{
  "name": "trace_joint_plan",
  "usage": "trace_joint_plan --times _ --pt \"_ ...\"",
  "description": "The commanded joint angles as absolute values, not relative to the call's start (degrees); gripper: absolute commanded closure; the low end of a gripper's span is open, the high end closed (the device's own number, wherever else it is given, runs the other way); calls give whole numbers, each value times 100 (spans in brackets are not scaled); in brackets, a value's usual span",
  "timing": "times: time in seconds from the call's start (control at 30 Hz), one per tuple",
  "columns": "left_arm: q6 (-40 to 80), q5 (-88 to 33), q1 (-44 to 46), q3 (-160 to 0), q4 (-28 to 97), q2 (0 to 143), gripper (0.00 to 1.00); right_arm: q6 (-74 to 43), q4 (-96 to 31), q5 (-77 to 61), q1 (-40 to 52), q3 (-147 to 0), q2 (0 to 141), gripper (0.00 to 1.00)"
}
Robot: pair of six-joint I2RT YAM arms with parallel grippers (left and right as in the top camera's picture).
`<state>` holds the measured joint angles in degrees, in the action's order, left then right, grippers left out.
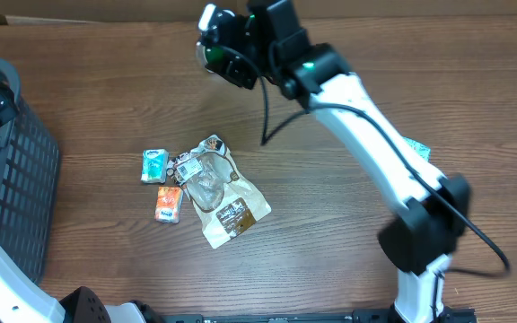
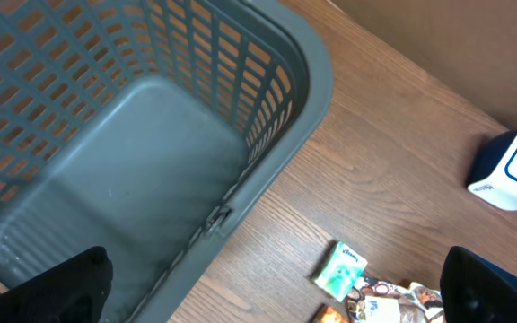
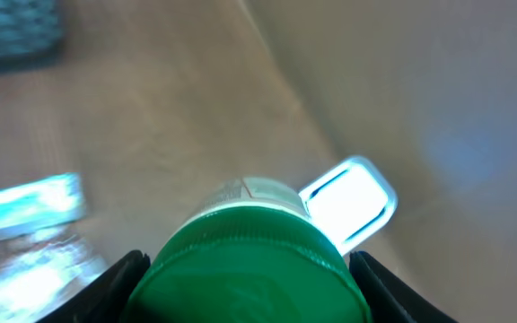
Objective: Scan the item barcode
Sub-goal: 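Hold the jar up in front of the white scanner, then carry the jar right and set it beside the wipes pack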
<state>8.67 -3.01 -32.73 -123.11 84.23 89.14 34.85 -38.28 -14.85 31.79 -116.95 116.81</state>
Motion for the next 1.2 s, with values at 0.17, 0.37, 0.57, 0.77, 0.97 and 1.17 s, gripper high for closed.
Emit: trace_joint_plan --times 0.17,0.37,0.57,0.77,0.97,1.17 --pt "923 -296 -3288 -12385 8416 8875 1 2112 -7212 -1813 2779 -11723 11467 80" --pt "923 -298 -3288 -12385 8416 8875 1 2047 -7706 -1743 2451 -10842 11535 79" --pt "923 -298 -3288 -12385 8416 8875 0 1299 -7373 -1326 1684 -9896 11535 82" --pt "923 -298 -3288 -12385 8416 8875 0 1177 -7533 -1247 1000 -9465 11537 79" --pt "923 -298 -3288 -12385 8416 8875 0 1177 -7402 -1044 375 -8858 11537 79" --pt "923 -298 -3288 -12385 8416 8875 1 1175 -6945 -987 -93 -8477 11542 79"
